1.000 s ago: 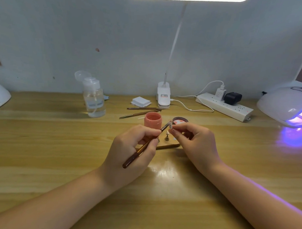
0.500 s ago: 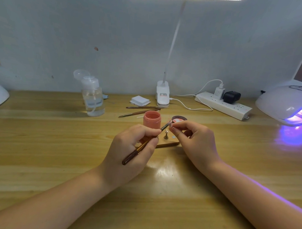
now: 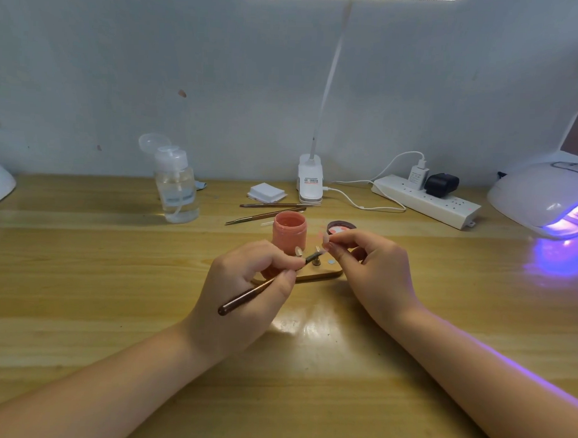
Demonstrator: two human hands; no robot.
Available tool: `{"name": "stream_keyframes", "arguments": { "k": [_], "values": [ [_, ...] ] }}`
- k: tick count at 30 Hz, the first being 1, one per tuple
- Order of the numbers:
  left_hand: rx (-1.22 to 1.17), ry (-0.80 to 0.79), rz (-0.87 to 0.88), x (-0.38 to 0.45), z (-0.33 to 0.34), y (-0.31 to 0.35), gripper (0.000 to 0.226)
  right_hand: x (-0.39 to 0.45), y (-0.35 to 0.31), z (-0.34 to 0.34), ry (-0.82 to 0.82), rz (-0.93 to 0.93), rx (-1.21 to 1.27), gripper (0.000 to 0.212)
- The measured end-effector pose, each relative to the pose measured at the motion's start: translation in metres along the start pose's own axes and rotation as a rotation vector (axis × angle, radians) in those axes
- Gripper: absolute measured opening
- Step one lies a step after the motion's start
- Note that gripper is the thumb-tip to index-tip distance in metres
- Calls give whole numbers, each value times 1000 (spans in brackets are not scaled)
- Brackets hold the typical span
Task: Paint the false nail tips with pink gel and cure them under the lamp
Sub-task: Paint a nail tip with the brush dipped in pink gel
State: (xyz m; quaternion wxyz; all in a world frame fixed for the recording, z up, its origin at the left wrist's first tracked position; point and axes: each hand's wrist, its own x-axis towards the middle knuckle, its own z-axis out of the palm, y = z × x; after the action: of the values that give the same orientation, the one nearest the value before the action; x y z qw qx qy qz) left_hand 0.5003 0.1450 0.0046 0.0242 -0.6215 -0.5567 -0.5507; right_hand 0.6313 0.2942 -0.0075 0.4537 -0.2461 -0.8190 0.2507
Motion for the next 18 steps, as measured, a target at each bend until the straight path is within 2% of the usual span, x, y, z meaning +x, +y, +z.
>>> {"name": "stream_keyframes", "arguments": {
  "k": [4,8,11,14,16,18],
  "values": [
    [7,57,-29,-1,1,2,26,0,0,1,7,3,4,10],
    [30,3,-36,0,2,1,19,0,1,1,4,-2,-9,11],
    [-65,10,-101,1,-3,6,20,1,2,1,17,33,13,10],
    [-157,95,-259,21,-9,12,11,2,2,2,9,52,15,10],
    [-129,177,-410,46,-15,8,16,2,2,2,-4,47,5,11],
    [-55,174,-541,73,-23,2,18,3,1,3,-7,42,1,11]
  ]
}}
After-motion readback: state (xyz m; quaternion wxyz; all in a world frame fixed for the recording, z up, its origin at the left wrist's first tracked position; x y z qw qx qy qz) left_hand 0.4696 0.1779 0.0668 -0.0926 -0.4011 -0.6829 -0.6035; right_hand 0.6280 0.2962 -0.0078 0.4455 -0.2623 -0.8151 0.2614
